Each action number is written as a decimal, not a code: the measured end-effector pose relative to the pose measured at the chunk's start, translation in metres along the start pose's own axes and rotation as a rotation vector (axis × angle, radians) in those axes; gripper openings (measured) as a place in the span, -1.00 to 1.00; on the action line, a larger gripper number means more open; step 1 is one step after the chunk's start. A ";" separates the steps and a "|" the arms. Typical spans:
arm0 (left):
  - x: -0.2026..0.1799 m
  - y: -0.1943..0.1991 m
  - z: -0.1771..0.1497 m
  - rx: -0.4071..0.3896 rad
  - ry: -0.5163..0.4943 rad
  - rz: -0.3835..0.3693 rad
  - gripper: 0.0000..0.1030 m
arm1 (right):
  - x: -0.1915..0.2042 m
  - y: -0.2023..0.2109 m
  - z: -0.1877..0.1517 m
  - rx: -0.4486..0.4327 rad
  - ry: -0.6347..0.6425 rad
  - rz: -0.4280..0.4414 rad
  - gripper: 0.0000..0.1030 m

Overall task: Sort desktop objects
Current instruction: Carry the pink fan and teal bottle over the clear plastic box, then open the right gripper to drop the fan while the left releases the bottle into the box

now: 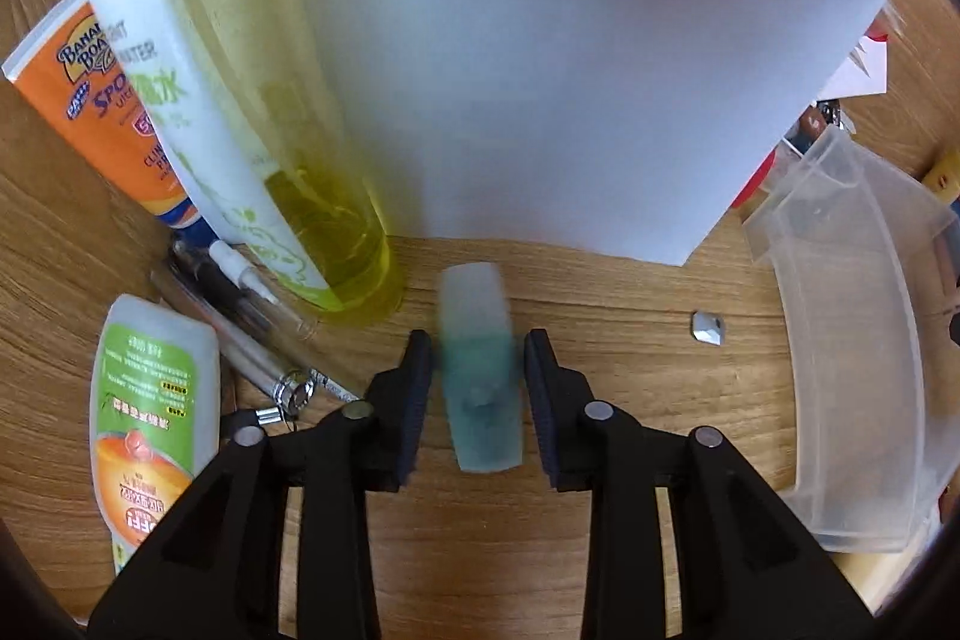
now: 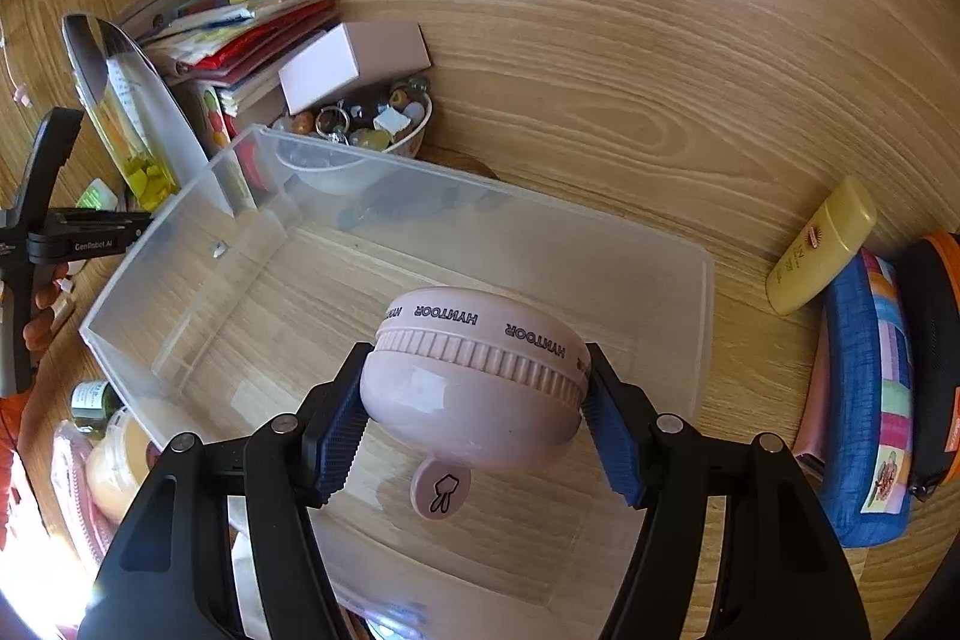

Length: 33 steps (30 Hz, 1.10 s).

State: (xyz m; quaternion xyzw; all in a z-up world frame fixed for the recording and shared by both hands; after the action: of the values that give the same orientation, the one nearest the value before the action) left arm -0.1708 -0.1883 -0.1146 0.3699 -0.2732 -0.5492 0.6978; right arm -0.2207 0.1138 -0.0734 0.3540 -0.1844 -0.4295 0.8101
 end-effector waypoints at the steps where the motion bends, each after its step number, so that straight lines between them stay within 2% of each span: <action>1: -0.001 0.001 0.000 -0.007 -0.006 0.001 -0.47 | 0.000 -0.002 0.000 0.006 0.002 -0.001 0.22; 2: -0.002 0.002 -0.001 -0.015 -0.014 0.013 -0.54 | 0.000 -0.005 -0.001 0.014 0.004 0.000 0.22; 7: -0.003 0.015 -0.012 -0.028 -0.007 -0.006 -0.54 | 0.004 -0.017 -0.002 0.065 0.021 0.000 0.22; 12: -0.006 0.051 -0.026 -0.083 0.000 -0.054 -0.54 | 0.009 -0.027 -0.002 0.108 0.084 -0.043 0.22; 15: -0.012 0.081 -0.034 -0.142 -0.013 -0.079 -0.54 | 0.012 -0.029 -0.002 0.123 0.111 -0.057 0.22; 18: -0.026 0.113 -0.036 -0.188 -0.040 -0.133 -0.54 | 0.013 -0.032 -0.001 0.145 0.119 -0.064 0.22; 22: -0.069 0.142 -0.024 -0.225 -0.095 -0.193 -0.54 | 0.014 -0.035 0.001 0.186 0.122 -0.078 0.22; 27: -0.096 0.130 0.004 -0.253 -0.165 -0.223 -0.54 | 0.013 -0.031 0.001 0.194 0.102 -0.079 0.23; 33: -0.131 0.112 0.012 -0.231 -0.209 -0.256 -0.54 | 0.014 -0.006 0.006 0.132 0.077 -0.051 0.33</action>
State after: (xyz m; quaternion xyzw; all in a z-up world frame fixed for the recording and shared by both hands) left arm -0.1499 -0.0503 -0.0128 0.2600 -0.2300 -0.6966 0.6279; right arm -0.2198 0.0971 -0.0738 0.4275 -0.1721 -0.4229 0.7802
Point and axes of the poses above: each gripper's, at about its wrist camera, not at the fingertips, and y roughly against the way its jaws point, x to its left, z to its top, the point moved 4 cm from there along -y, roughly the way its jaws point, and after that the axes turned 7 degrees about -x, right-handed, at the moved point
